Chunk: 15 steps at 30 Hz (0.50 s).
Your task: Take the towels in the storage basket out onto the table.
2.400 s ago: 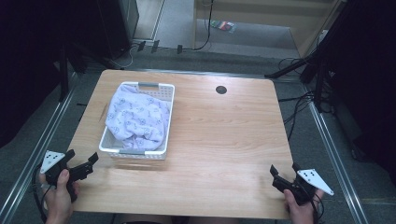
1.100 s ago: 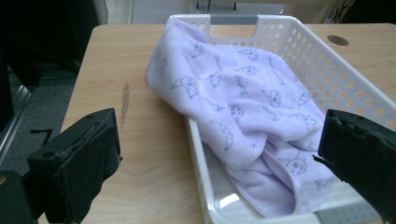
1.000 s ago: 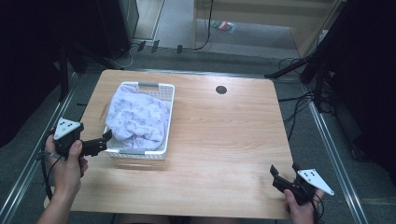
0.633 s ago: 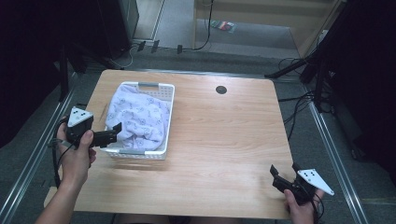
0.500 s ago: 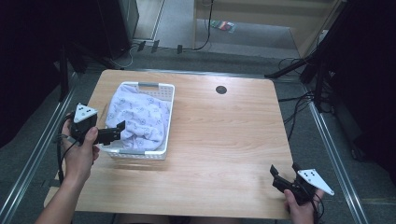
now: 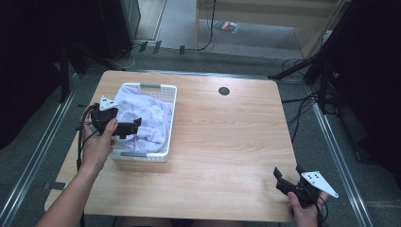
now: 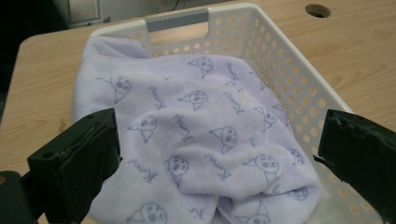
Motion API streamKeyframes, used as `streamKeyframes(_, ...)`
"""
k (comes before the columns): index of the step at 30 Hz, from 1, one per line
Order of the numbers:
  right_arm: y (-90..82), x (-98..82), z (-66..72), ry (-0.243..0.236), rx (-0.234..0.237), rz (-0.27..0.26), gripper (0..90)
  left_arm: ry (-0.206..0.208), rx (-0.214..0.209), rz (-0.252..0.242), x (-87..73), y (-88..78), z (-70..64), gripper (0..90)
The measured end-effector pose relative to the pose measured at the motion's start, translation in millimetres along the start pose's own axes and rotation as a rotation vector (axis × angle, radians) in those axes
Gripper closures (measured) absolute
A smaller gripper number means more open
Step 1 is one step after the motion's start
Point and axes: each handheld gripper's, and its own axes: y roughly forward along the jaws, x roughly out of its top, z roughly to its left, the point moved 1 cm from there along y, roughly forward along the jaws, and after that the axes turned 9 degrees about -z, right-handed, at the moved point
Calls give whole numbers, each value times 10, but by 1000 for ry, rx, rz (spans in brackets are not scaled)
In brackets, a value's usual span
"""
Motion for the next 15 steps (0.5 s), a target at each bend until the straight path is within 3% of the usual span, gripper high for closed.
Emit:
streamKeyframes(11, -2, 0, -2, 4, 1, -1, 131, -18, -62, 120, 75, 489, -35, 0)
streamKeyframes(15, -2, 1, -4, 6, 3, 0, 131, -11, -47, 157, 53, 694, -15, 0)
